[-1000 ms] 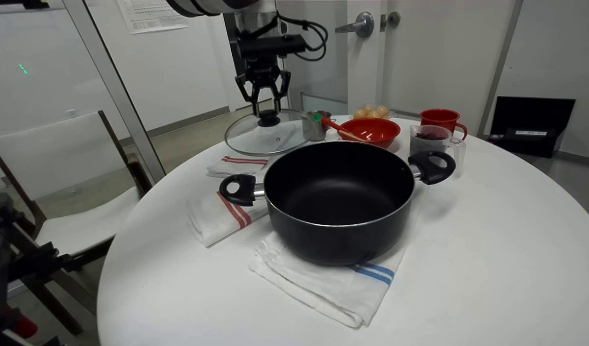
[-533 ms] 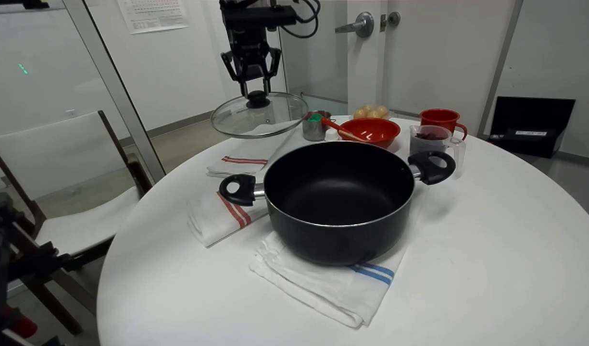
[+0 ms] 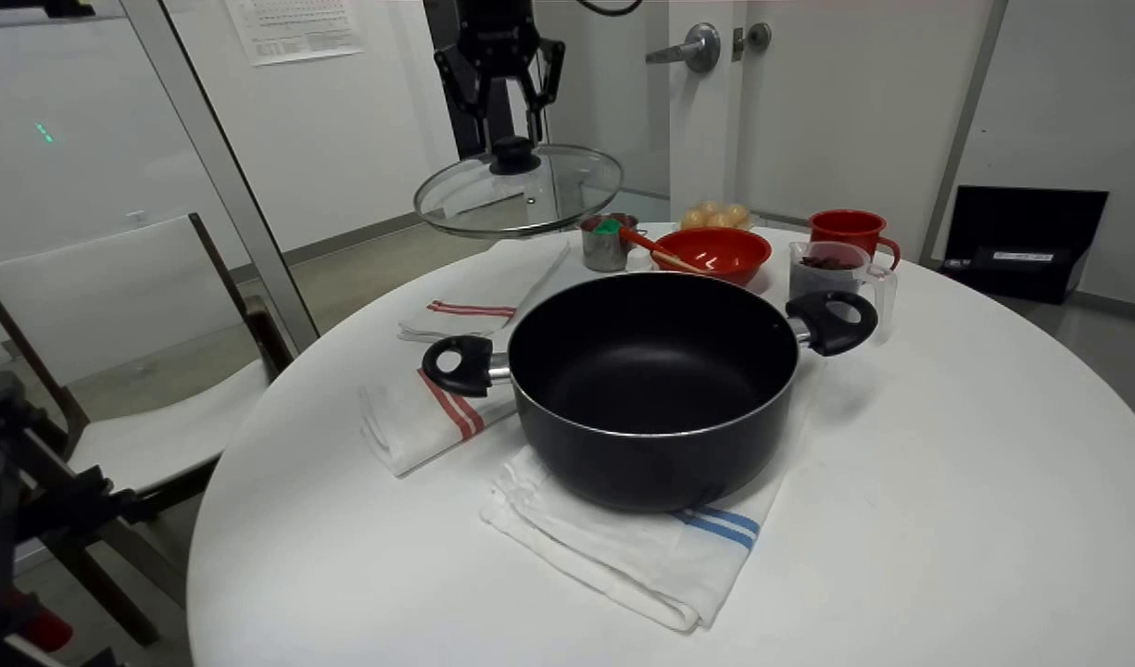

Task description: Place the lid on the pot

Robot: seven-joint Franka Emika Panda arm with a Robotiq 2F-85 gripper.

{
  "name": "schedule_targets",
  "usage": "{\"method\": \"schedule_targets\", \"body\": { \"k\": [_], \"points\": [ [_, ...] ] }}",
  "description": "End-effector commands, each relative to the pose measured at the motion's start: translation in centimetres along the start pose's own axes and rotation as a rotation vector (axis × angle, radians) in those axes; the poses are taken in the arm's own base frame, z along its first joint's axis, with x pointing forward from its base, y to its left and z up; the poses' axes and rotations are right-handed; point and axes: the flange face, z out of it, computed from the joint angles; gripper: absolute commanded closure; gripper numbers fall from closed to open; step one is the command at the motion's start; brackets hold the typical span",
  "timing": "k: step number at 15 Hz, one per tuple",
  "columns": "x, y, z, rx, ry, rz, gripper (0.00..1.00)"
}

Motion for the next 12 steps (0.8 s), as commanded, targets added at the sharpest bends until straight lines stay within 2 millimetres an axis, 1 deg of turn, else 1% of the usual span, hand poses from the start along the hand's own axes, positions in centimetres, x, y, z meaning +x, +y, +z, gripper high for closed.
{"method": "schedule_targets", "body": {
  "k": [1,4,9,12],
  "points": [
    [-3.5,0.5,-2.9,0.007,0.005,0.093,0.75],
    [-6.7,1.6,-3.3,0.01,-0.002,0.183,0.75],
    [-12.0,2.8,-2.4,0.033,-0.026,0.334,0.75],
    [-14.6,3.4,-1.7,0.048,-0.031,0.421,0.75]
  ]
}}
